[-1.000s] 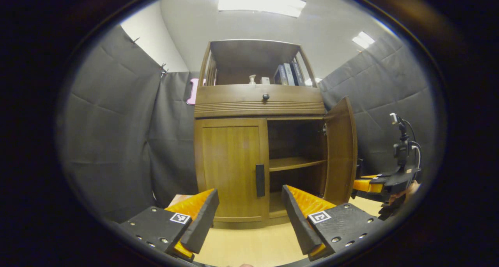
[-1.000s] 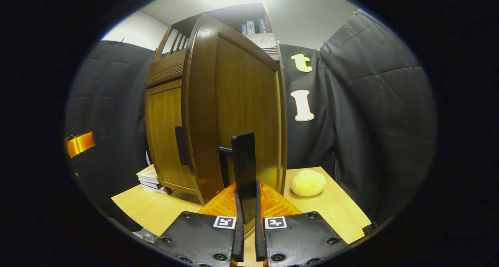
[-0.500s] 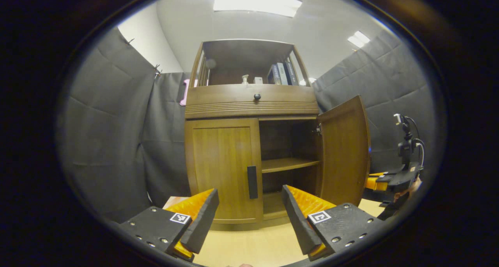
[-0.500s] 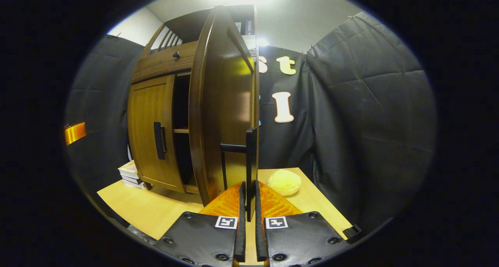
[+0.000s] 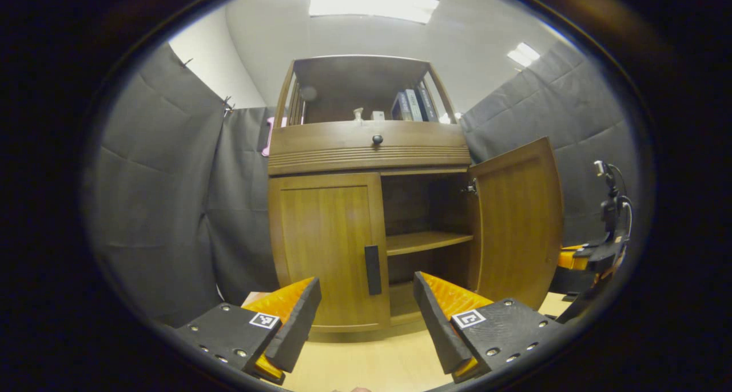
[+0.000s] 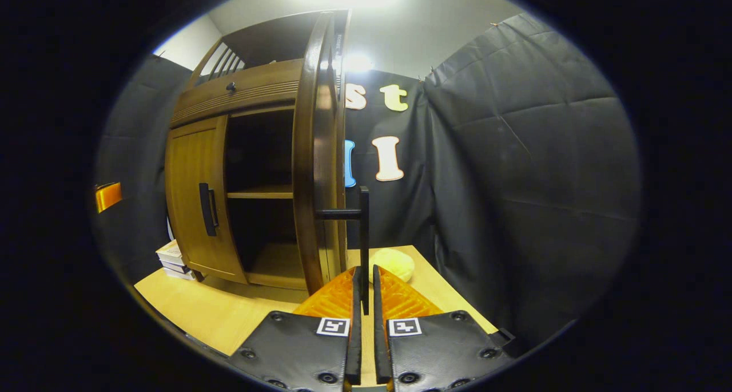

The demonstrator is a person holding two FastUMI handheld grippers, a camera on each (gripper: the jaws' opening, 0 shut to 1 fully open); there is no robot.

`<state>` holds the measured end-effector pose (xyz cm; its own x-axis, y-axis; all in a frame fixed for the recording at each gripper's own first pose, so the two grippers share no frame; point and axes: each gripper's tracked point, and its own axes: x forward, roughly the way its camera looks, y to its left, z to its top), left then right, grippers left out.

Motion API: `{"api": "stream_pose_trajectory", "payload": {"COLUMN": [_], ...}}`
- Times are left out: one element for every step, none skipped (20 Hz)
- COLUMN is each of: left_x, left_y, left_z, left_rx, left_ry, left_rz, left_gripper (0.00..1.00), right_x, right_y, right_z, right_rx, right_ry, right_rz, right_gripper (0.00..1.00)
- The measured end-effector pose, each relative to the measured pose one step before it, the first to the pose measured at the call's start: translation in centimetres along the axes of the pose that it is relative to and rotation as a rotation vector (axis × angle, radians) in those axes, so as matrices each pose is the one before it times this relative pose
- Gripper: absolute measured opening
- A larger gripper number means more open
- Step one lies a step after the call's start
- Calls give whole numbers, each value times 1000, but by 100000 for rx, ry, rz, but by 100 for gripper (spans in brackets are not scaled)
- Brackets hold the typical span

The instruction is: Open the right door of the double-door shoe cabinet with the right hand, and open the left door with the left hand.

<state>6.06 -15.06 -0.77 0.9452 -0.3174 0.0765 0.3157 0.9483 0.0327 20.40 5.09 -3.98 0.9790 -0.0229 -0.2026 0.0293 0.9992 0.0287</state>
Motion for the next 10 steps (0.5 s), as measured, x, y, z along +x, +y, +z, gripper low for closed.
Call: {"api": "stream_pose_trajectory", "payload": {"left_x": [753,817,955,958,1032,926,1000,1030,969,927], "left_y": [-100,-6,-126,-69,-68,18,-13,-49,70,-43], "left_z": [-69,17,-82,-129,-226,-75,-196,-284,-209,-224], "left_rx": [-331,-333,-479,-557,-428,-282,-25,450,556,403], "left_ry": [-386,-253,-174,-63,-15,-266,-276,158,79,222], "left_rz": [-413,-83,-144,-9,45,190,171,212,283,-22], "left_gripper": [94,94,94,94,94,94,94,94,94,94], "right_x": [-542,-431,-704,-703,-596,-629,-528,-643,-653,-609], "right_y": [-1028,-537,-40,-366,-673,-575,-614,-588,-546,-463], "right_z": [401,236,420,180,277,233,280,349,249,88], "right_rx": [157,1307,1925,428,-895,-901,-845,-624,-403,-182], "right_ry": [-893,-671,-727,-710,-860,-971,-1206,-1298,-1080,-422], "right_rz": [-2961,-718,973,-435,-1886,-1852,-2203,-1843,-1590,-1449], "right_gripper": [11,12,28,45,62,78,95,97,92,92]}}
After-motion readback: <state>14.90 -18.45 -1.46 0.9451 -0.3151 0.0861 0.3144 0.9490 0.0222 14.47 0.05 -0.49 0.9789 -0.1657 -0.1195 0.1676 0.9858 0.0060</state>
